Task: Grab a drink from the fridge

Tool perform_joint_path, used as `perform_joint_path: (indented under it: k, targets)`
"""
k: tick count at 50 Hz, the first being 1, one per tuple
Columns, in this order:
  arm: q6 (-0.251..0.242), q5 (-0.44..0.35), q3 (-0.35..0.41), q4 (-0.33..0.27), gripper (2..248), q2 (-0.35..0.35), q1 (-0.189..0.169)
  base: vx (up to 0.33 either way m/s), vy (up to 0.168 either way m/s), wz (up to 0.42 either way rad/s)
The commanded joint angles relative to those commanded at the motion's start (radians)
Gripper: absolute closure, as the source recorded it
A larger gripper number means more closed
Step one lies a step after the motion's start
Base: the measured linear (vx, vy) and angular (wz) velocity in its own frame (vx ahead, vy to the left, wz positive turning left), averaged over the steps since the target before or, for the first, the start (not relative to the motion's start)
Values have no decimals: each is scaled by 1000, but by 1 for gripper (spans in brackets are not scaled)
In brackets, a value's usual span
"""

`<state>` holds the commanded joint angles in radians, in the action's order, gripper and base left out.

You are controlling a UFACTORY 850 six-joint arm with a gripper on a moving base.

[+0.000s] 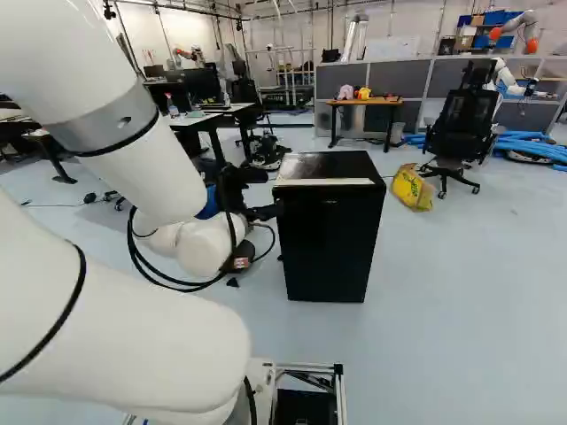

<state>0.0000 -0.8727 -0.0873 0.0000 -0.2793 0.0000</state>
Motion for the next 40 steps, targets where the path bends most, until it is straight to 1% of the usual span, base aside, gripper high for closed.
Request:
perform_joint_path:
  k: [16, 29, 40]
  targets:
    - [0, 0, 0, 0, 3, 0, 0, 82, -3, -8]
    - [0, 0, 0, 3, 3, 0, 1, 5, 0, -1]
    - [0, 0, -18, 31, 3, 22, 21, 0, 0, 0]
